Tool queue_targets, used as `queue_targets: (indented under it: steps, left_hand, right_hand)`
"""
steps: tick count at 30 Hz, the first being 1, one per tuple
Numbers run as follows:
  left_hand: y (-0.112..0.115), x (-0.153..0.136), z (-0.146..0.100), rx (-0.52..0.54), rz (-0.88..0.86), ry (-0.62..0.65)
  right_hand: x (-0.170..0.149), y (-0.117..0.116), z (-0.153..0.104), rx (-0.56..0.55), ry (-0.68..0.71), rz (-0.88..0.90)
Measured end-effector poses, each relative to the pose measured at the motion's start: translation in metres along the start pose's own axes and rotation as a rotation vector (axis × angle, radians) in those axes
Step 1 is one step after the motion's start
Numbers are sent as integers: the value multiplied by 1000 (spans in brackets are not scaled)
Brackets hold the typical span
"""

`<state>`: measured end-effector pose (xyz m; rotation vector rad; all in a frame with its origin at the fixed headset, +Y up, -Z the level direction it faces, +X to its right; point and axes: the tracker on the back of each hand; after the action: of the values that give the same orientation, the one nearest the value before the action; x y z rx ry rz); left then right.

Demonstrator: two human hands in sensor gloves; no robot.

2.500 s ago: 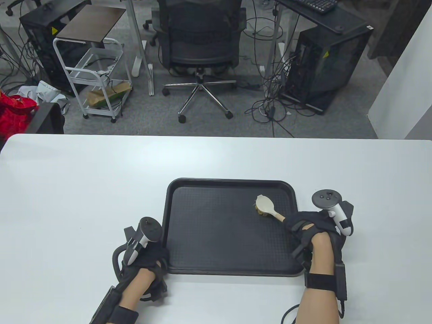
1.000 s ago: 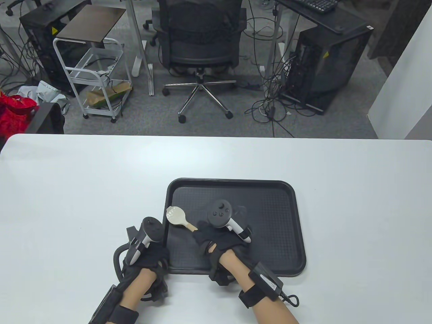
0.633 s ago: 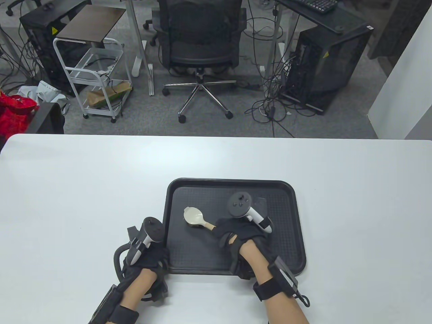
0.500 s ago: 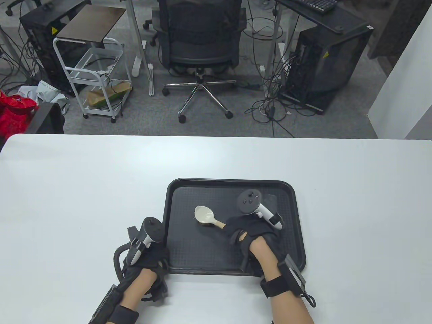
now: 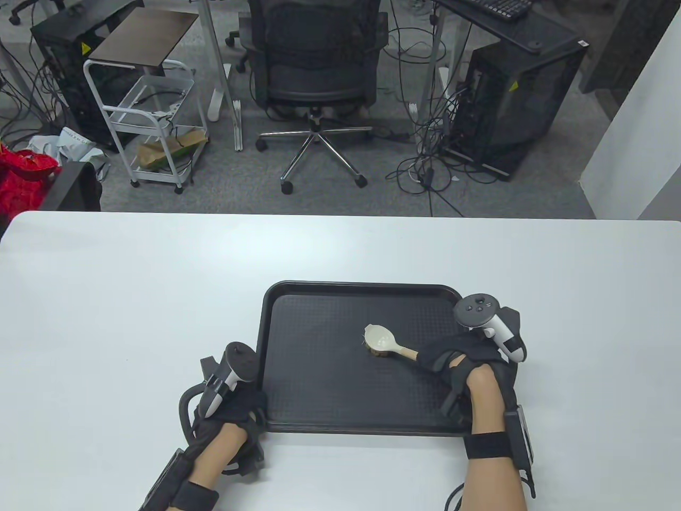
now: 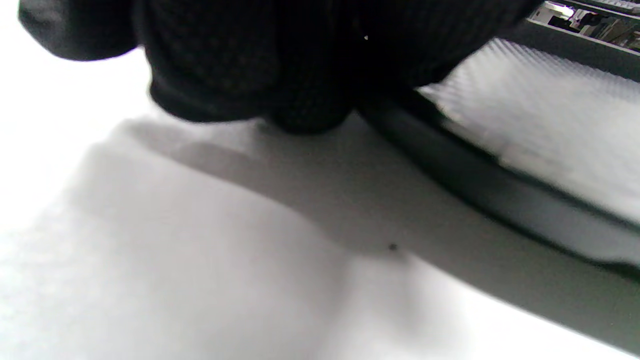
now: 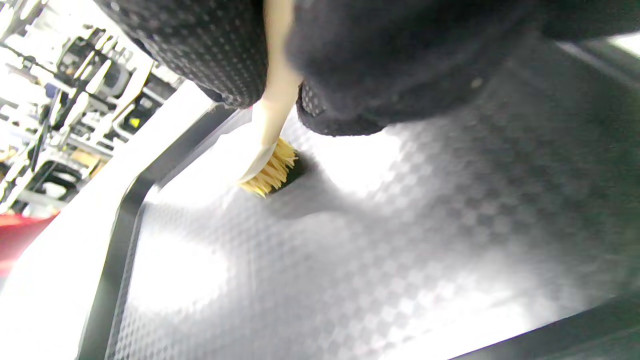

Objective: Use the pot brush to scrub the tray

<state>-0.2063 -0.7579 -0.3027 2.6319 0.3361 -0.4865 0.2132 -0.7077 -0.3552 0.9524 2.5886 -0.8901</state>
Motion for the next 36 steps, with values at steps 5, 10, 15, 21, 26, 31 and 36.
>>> queue_targets:
  steps: [5, 10, 15, 21, 26, 31, 36]
  left_hand:
    - [0, 0, 0, 3, -1, -1]
    - [0, 0, 0, 7, 2, -2]
    - [0, 0, 0, 7, 2, -3]
    - [0, 0, 0, 4, 6, -5]
    - [0, 0, 0, 2, 9, -4]
    - [0, 0, 0, 4, 11, -2]
    - [0, 1, 0, 3, 16, -1]
  right_hand:
    - [-32, 20, -5, -53, -51, 88]
    - [-69, 38, -12, -91, -107, 202]
    - [-96, 55, -25, -167, -162, 256]
    - [-87, 55, -27, -150, -115, 249]
    - [-44, 44, -27, -82, 85, 235]
    - [9, 15, -20, -10, 192, 120]
    - [64, -35, -9, 66, 254, -11]
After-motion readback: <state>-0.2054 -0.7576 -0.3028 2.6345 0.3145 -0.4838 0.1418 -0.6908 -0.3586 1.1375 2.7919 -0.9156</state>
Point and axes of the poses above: the tracker on the back of each hand, its own x axis roughly to the thumb side, its own z axis roughly from the wrist to the fingertips, y = z × x, and after that the axes turned 4 degrees about -y, right-handed
